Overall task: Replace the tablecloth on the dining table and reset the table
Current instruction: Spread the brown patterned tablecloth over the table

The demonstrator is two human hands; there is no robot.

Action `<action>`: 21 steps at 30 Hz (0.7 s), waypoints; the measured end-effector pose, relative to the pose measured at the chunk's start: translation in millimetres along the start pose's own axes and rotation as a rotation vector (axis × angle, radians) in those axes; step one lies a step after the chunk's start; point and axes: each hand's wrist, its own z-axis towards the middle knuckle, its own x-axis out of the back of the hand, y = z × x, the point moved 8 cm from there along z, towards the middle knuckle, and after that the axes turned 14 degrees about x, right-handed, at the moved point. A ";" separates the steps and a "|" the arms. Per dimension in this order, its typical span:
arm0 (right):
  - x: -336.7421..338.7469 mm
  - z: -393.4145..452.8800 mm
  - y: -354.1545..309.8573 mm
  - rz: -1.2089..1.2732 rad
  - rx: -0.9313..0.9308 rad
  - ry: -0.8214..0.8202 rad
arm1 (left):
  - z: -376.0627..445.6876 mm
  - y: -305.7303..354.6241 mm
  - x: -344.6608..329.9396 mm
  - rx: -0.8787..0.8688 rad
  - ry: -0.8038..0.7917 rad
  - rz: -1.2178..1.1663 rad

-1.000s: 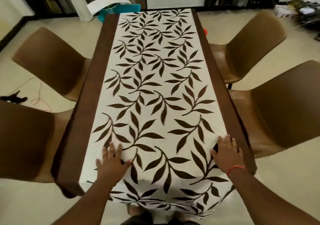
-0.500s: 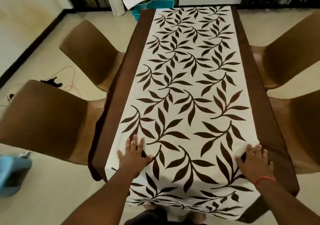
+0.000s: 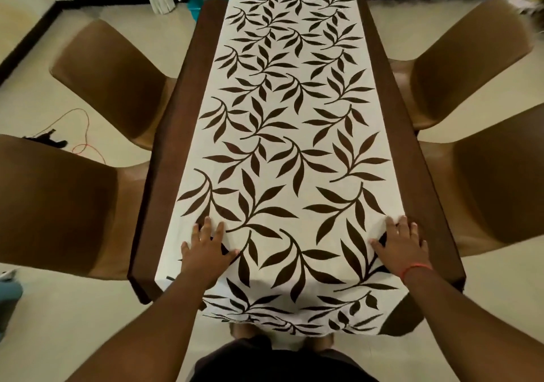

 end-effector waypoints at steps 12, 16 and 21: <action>4.6 -14.7 4.8 0.078 0.054 -0.031 | -10.1 8.2 -19.4 -0.011 -0.024 0.021; 6.7 -22.1 5.1 0.083 0.083 -0.017 | -22.2 25.2 -21.2 -0.058 0.007 0.009; 6.5 -30.6 0.5 0.077 0.103 -0.032 | -30.1 36.6 -31.7 -0.140 -0.043 -0.010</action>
